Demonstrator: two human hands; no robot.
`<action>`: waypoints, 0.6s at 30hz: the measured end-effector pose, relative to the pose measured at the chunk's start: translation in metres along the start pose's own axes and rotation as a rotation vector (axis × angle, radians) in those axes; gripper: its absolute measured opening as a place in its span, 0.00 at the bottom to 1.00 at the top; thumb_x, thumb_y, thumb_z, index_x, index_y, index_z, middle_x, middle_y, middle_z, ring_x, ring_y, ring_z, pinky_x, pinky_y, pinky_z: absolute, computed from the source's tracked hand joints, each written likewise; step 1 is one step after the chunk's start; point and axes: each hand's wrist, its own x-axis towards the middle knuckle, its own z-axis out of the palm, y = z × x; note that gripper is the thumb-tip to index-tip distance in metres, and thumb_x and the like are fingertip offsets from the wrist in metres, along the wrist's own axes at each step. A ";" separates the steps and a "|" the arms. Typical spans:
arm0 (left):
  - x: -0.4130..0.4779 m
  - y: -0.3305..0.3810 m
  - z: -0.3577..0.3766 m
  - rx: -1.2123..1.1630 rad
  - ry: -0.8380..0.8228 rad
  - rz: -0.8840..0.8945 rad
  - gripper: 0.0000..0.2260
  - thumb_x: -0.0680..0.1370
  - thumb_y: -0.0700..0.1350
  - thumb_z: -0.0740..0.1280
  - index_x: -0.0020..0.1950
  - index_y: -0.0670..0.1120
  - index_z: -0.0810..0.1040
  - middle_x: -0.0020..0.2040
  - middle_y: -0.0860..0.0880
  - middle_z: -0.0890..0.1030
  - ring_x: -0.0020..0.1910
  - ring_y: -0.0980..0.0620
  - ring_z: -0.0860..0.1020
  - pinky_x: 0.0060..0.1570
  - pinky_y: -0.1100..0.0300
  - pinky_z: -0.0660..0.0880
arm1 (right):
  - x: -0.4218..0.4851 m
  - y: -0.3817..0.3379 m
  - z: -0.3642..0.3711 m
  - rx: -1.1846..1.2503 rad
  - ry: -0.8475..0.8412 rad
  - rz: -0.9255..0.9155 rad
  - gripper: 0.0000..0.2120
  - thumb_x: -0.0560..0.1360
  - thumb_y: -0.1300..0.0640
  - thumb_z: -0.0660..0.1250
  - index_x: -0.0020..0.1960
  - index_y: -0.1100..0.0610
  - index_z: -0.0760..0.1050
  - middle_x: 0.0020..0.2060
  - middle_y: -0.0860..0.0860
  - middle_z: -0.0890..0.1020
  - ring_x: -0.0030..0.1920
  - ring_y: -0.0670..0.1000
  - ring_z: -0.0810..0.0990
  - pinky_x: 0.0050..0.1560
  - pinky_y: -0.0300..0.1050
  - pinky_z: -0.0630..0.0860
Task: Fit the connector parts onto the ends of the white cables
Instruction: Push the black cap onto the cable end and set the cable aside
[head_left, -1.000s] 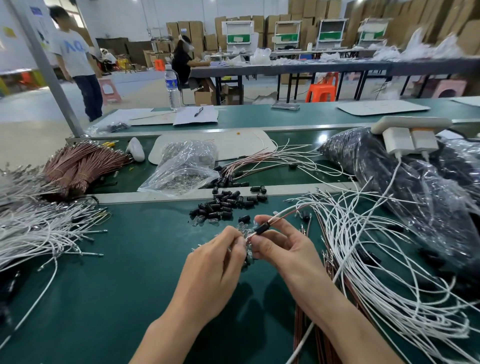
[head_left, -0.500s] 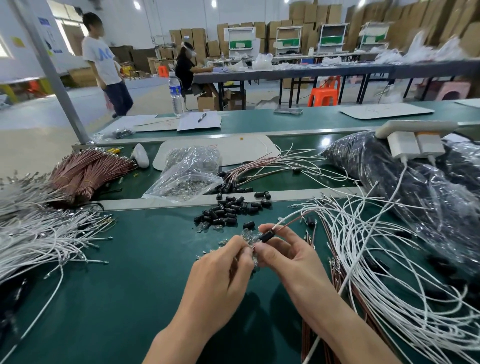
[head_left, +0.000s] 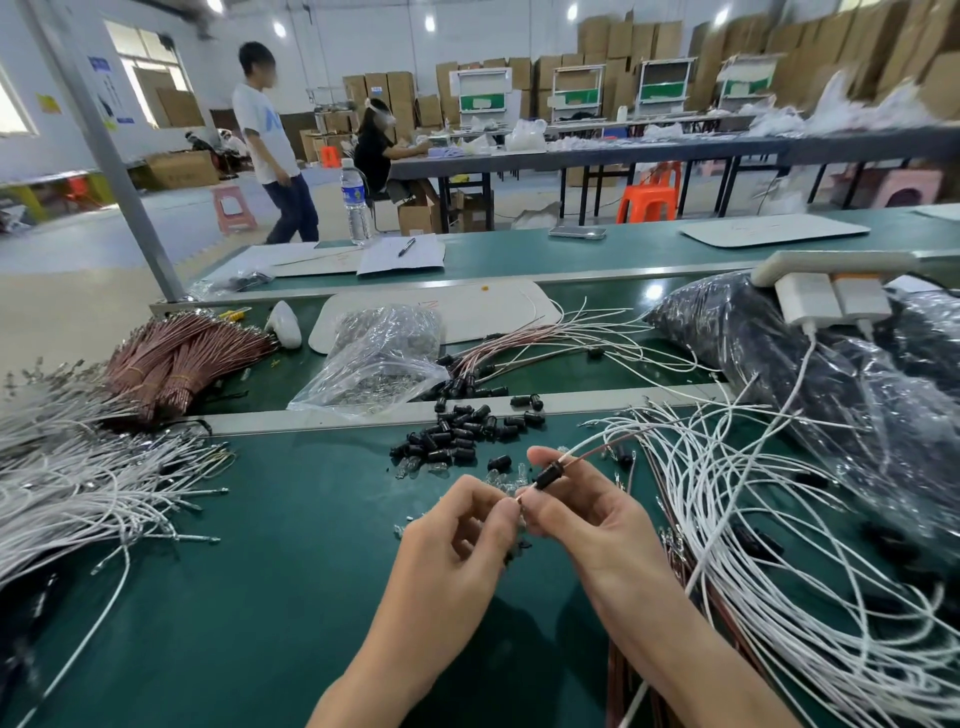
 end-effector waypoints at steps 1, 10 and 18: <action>0.000 0.001 0.000 -0.026 -0.008 -0.015 0.12 0.78 0.59 0.64 0.46 0.52 0.79 0.35 0.50 0.79 0.35 0.43 0.77 0.39 0.43 0.76 | 0.000 0.000 0.000 0.001 -0.006 -0.001 0.21 0.66 0.48 0.80 0.59 0.45 0.83 0.40 0.51 0.84 0.46 0.50 0.83 0.58 0.47 0.80; -0.001 -0.001 -0.001 0.076 0.031 0.038 0.12 0.79 0.58 0.61 0.45 0.50 0.77 0.33 0.47 0.77 0.32 0.44 0.75 0.33 0.49 0.72 | 0.001 0.000 -0.002 0.000 -0.037 0.017 0.29 0.63 0.43 0.82 0.63 0.41 0.80 0.39 0.48 0.84 0.45 0.49 0.84 0.54 0.42 0.79; 0.000 -0.006 0.000 0.165 0.039 0.059 0.09 0.80 0.61 0.61 0.48 0.58 0.76 0.35 0.56 0.80 0.29 0.58 0.74 0.30 0.67 0.70 | 0.001 -0.001 -0.002 0.010 -0.028 0.005 0.23 0.66 0.47 0.80 0.60 0.43 0.82 0.36 0.46 0.81 0.42 0.47 0.82 0.52 0.40 0.79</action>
